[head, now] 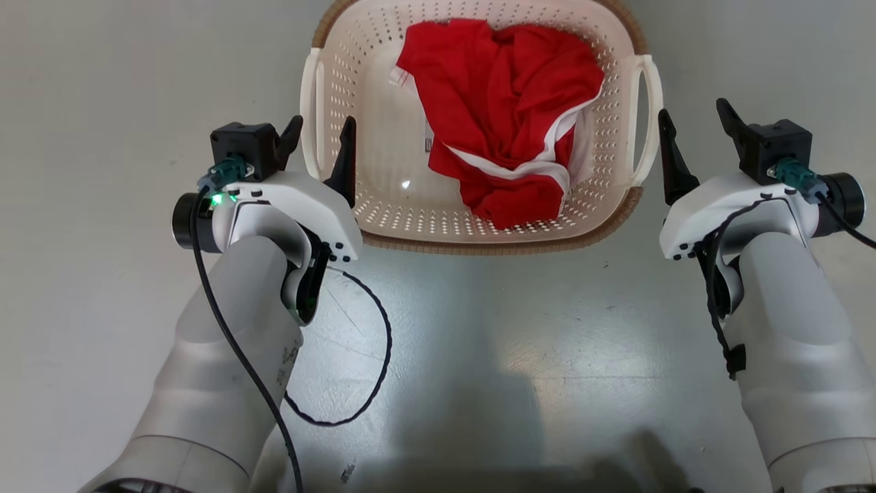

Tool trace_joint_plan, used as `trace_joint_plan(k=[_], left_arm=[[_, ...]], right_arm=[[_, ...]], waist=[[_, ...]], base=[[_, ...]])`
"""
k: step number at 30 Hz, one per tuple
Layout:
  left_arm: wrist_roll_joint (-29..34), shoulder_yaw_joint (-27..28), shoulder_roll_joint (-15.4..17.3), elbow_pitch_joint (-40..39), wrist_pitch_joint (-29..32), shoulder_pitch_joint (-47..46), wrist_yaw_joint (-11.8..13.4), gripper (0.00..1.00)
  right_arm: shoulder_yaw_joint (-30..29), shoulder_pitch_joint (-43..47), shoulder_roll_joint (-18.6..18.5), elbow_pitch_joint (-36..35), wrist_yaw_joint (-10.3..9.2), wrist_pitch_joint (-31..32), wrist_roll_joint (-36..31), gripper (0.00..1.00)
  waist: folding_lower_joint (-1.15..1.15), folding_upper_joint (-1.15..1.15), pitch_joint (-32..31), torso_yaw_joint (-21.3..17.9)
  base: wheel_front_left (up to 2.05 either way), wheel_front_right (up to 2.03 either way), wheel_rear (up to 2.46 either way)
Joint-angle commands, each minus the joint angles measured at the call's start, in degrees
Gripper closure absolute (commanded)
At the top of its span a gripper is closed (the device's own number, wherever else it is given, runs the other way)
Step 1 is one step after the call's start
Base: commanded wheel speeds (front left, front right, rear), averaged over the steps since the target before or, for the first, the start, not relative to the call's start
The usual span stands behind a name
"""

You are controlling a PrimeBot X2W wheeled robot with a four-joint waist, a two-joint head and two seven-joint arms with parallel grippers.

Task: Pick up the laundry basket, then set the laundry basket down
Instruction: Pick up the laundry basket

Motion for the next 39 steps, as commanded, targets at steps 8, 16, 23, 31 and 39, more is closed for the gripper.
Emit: trace_joint_plan(k=[8, 16, 23, 31, 39], left_arm=[[1.18, 2.03, 1.18, 0.33, -0.35, -2.25, 0.87, 0.00], [1.90, 2.13, 1.18, 1.63, -0.35, -3.95, 0.54, 0.00], [2.52, 1.34, 1.18, 3.10, -0.36, -5.59, 0.49, 0.00], [2.94, 0.18, 1.18, 6.43, -0.36, -7.58, 0.46, 0.00], [3.15, -0.87, 1.18, 8.19, -0.36, -9.01, 0.36, 0.00]], right_arm=[[1.26, -0.94, 0.48, 1.76, 0.35, -1.96, -0.38, 0.00], [2.29, -2.97, 0.48, 3.69, 0.35, -2.69, 0.47, 0.00], [3.12, -4.35, 0.48, 5.60, 0.35, -2.99, 0.99, 0.00], [4.37, -6.11, 0.48, 8.70, 0.35, -3.14, 2.71, 0.00], [5.24, -7.67, 0.48, 11.24, 0.35, -3.57, 3.84, 0.06]], waist=[[0.00, 0.00, 2.08, 0.45], [0.00, 0.00, 4.40, 0.16], [0.00, 0.00, 5.65, 0.31], [0.00, 0.00, 6.43, 0.45], [0.00, 0.00, 6.99, 0.64]], base=[[0.00, 0.00, 0.00], [0.00, 0.00, 0.00], [0.00, 0.00, 0.00], [0.00, 0.00, 0.00], [0.00, 0.00, 0.00]])
